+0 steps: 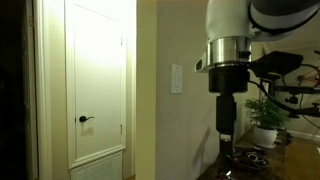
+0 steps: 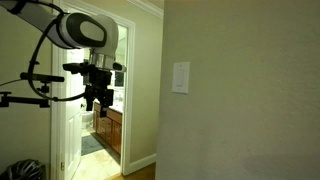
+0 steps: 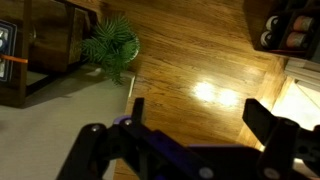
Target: Flip the light switch.
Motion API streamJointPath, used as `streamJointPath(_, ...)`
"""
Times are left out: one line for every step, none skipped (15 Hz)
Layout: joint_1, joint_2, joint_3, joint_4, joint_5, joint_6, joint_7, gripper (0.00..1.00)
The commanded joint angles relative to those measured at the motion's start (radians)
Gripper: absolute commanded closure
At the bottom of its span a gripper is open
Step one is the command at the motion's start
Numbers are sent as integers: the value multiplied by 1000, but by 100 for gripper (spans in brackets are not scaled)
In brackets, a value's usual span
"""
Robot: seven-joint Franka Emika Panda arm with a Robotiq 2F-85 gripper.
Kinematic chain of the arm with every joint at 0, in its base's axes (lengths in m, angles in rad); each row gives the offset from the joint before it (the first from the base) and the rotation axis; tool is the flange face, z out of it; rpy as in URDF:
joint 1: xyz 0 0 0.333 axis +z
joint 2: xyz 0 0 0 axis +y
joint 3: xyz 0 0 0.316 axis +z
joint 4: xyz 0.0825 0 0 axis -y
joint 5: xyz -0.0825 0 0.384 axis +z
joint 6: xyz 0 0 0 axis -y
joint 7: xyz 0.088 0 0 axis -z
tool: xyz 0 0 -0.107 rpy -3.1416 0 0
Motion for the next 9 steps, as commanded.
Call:
streamJointPath(-31, 12, -20, -15, -41, 52, 12, 0)
streamJointPath(-41, 15, -28, -20, -53, 65, 11, 0)
streamJointPath(-50, 17, -36, -23, -61, 77, 14, 0)
streamJointPath(-60, 21, -44, -26, -73, 94, 18, 0)
streamJointPath(-70, 25, -52, -28, -83, 108, 20, 0)
streamJointPath(-78, 27, -59, -29, -94, 123, 20, 0)
streamJointPath(-87, 30, -66, -28, -107, 135, 26, 0)
streamJointPath(-96, 32, -72, -27, -117, 148, 29, 0)
streamJointPath(-102, 34, -79, -24, -121, 158, 28, 0)
